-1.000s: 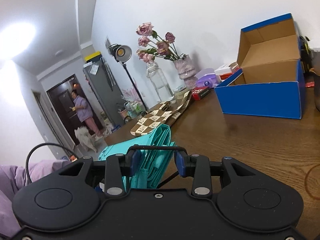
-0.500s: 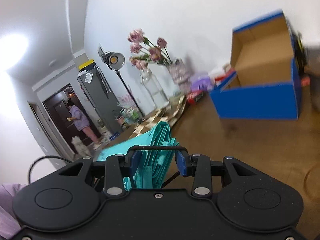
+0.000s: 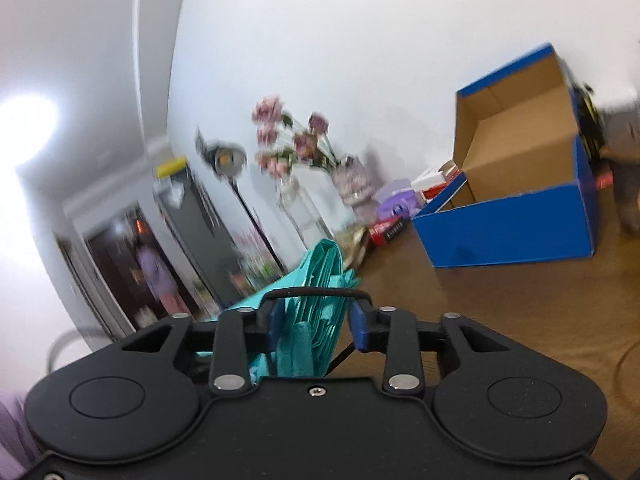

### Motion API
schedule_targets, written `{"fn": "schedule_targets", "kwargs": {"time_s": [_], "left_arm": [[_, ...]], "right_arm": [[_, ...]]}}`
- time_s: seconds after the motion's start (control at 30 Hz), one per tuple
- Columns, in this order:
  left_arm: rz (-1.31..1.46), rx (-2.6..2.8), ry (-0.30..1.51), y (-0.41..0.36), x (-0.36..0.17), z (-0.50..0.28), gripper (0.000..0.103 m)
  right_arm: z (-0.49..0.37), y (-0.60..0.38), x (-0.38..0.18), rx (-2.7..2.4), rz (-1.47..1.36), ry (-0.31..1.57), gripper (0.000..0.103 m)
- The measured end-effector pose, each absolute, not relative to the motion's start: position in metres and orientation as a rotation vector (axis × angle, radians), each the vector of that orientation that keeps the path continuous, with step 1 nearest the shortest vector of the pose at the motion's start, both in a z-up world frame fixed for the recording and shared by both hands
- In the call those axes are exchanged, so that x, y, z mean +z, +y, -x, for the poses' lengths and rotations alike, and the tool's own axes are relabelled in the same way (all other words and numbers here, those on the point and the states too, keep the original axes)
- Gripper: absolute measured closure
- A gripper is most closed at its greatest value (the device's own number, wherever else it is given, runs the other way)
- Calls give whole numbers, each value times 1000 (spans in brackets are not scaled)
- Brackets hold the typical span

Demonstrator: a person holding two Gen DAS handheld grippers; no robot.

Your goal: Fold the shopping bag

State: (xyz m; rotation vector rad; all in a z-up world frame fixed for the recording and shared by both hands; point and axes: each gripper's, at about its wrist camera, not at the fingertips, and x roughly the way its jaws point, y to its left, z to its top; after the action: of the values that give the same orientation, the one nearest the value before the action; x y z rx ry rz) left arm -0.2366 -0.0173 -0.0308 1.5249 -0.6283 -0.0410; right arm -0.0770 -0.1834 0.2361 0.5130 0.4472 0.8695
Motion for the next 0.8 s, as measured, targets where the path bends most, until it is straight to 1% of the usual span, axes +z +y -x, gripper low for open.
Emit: {"fn": "schedule_targets", "kwargs": {"time_s": [0.07, 0.27, 0.5, 0.53, 0.6, 0.63, 0.7, 0.73, 0.8], "left_arm": [[-1515, -23, -608, -23, -32, 232, 88], [-1458, 46, -540, -39, -30, 220, 86], [-1408, 109, -502, -47, -26, 209, 83], [-1404, 114, -498, -48, -26, 207, 84], [-1390, 124, -495, -49, -27, 205, 89], [-1384, 125, -494, -50, -29, 205, 89], [-1381, 106, -485, -49, -30, 206, 91], [-1379, 97, -477, -50, -30, 207, 92], [-1373, 61, -457, -51, -29, 207, 92]], "right_arm": [[78, -184, 230, 830, -570, 444, 75], [84, -186, 212, 755, -705, 430, 78], [94, -181, 201, 715, -773, 430, 81], [95, -180, 199, 712, -776, 434, 81], [96, -178, 197, 707, -781, 444, 81], [97, -178, 196, 705, -784, 449, 81], [98, -176, 194, 699, -784, 457, 79], [98, -176, 195, 693, -762, 454, 75], [99, -177, 195, 659, -725, 457, 74]]}}
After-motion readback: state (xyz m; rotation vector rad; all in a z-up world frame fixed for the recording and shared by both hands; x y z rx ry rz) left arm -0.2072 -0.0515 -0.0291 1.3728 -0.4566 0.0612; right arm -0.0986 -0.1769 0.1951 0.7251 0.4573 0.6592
